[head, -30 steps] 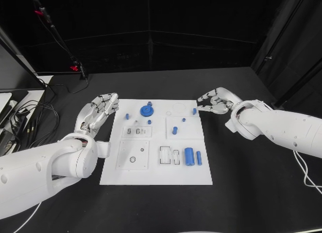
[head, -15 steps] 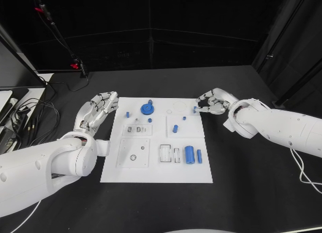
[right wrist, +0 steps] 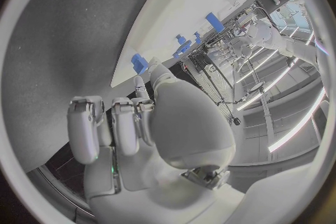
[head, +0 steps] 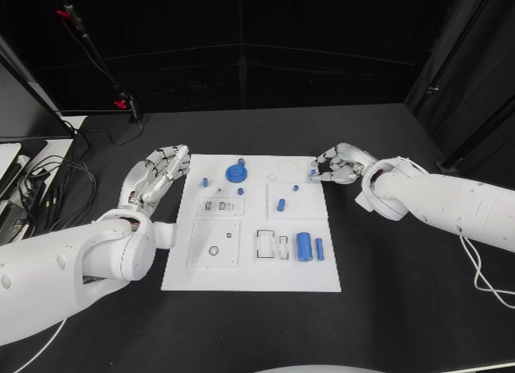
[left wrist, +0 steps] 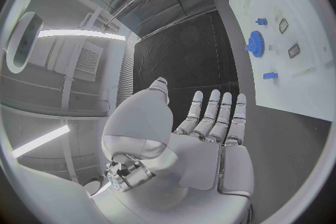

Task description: Assemble the parts on the task board

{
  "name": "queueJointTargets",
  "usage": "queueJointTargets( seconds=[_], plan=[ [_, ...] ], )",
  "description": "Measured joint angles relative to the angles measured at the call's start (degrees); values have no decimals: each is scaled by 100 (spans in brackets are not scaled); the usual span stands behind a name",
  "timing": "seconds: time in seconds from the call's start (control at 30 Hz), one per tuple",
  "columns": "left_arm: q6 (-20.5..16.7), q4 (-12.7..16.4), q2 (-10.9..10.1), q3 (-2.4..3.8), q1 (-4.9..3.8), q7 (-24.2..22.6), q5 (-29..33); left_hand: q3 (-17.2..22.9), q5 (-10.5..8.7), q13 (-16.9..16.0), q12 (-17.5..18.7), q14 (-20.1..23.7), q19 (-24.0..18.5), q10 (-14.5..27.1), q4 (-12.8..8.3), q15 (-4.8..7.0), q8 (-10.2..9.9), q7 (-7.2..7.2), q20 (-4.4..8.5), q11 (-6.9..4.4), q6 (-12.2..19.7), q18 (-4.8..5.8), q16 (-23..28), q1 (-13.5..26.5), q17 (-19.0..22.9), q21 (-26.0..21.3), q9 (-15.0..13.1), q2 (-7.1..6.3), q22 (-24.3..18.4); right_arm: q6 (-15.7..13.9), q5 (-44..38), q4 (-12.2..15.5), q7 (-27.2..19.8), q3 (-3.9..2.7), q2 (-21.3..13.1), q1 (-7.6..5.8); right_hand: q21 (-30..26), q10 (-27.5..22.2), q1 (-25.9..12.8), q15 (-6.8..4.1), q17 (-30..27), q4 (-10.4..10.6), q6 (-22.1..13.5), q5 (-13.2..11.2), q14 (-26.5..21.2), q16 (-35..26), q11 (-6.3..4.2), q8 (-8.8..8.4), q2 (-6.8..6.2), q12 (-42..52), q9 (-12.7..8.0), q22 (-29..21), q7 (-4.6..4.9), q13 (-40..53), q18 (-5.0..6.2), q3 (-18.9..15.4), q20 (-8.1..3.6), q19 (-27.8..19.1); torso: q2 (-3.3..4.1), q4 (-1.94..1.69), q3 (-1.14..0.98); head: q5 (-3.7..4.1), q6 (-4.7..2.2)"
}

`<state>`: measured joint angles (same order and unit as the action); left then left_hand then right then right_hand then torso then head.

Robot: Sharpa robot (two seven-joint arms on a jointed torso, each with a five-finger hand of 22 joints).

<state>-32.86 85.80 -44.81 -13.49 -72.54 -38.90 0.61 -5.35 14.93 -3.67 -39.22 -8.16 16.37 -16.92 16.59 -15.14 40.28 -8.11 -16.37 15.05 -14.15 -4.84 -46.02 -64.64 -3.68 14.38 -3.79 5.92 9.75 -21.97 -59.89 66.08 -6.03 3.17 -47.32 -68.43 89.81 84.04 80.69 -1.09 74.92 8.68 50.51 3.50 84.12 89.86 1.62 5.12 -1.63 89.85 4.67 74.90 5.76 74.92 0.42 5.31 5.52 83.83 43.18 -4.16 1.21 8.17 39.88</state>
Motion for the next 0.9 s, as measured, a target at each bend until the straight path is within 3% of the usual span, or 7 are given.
queueJointTargets(
  seconds=[0.47,0.63,0.9],
  plan=[
    [1,28,-25,0,0,0,0,0,0,0,0,0,0,1,0,0,0,0,0,-1,0,0,0,0,0,0,0,0,-1,14,-101,-47,195,0,85,0,0,0,52,-16,0,-18,39,0,-17,0,1,16,-8,0,1,0,-2,0,0,18,-20,21,-1,3,-1,-5,27],
    [1,33,-38,0,0,0,0,0,0,0,0,0,0,1,0,0,0,0,0,-1,0,0,0,0,0,0,0,0,-1,14,-114,-47,233,0,92,1,0,0,75,-16,0,-18,129,0,-17,0,-41,48,15,0,11,0,-38,0,1,18,-20,21,-1,3,-3,-35,41],
    [1,42,-56,0,0,0,0,0,0,0,0,0,0,1,0,0,0,0,0,-1,0,0,0,0,0,0,0,0,-1,13,-128,-53,279,0,101,1,0,0,97,-37,-1,-18,379,0,4,0,-41,115,37,0,28,0,-10,0,0,19,-39,1,-2,8,-2,-29,35]
  ],
)
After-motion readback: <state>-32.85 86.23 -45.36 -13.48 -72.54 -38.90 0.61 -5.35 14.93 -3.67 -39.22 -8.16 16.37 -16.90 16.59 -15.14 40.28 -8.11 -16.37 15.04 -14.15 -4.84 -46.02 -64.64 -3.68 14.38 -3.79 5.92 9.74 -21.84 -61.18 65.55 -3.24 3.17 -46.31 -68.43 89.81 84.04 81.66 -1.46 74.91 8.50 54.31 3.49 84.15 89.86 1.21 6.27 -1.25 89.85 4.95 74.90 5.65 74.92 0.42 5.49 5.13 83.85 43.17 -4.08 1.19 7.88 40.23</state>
